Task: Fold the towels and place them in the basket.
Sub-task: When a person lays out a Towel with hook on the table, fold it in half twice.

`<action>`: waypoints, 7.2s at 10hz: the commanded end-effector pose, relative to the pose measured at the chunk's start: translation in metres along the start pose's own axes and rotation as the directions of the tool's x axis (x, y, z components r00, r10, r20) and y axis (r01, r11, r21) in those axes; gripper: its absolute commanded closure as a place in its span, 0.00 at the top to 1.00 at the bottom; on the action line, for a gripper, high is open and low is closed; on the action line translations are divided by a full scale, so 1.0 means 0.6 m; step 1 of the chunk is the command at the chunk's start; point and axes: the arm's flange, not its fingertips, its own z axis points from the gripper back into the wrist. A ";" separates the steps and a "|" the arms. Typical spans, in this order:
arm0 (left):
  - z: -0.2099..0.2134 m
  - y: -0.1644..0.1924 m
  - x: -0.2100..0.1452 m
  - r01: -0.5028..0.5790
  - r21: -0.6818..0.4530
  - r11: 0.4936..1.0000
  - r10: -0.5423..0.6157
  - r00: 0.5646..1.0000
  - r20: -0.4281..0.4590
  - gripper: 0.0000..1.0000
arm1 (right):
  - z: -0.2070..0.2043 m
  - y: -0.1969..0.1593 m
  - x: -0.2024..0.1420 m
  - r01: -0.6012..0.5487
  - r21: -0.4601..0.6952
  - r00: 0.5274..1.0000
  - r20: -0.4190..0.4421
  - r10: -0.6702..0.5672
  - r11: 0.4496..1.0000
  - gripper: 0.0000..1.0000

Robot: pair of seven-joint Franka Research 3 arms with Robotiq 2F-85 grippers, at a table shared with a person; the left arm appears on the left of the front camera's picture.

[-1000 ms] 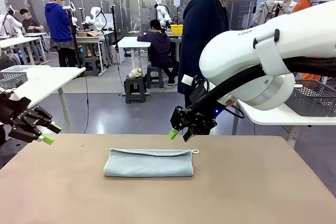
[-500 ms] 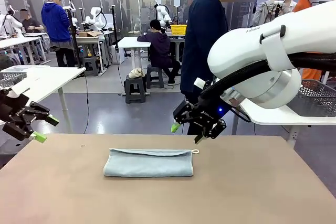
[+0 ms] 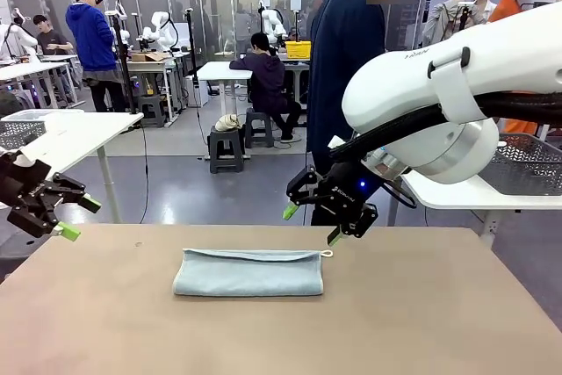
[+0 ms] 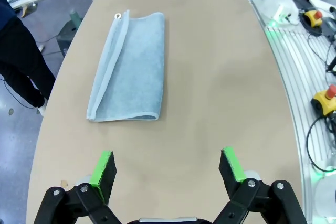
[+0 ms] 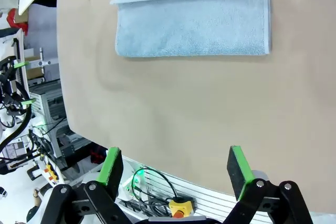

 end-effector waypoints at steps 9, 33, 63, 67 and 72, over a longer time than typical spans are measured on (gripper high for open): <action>0.005 0.012 -0.006 -0.063 -0.001 0.998 0.063 0.993 0.096 1.00 | -0.087 -0.049 0.060 0.075 -0.139 0.997 0.008 -0.074 0.988 1.00; -0.008 0.017 -0.023 -0.106 -0.033 0.994 0.110 0.981 0.159 1.00 | -0.335 -0.093 0.177 0.034 -0.431 0.983 0.179 0.049 0.902 0.84; -0.008 0.017 -0.023 -0.106 -0.033 0.994 0.110 0.981 0.159 1.00 | -0.190 -0.057 0.188 -0.086 -0.563 0.969 0.146 0.201 0.822 0.00; -0.008 0.017 -0.023 -0.106 -0.033 0.994 0.110 0.981 0.159 1.00 | -0.276 0.110 0.173 -0.074 -0.663 0.987 0.060 0.151 0.745 0.00; -0.008 0.017 -0.023 -0.106 -0.033 0.994 0.110 0.981 0.159 1.00 | -0.395 0.230 0.174 -0.007 -0.668 0.997 0.052 0.056 0.744 0.00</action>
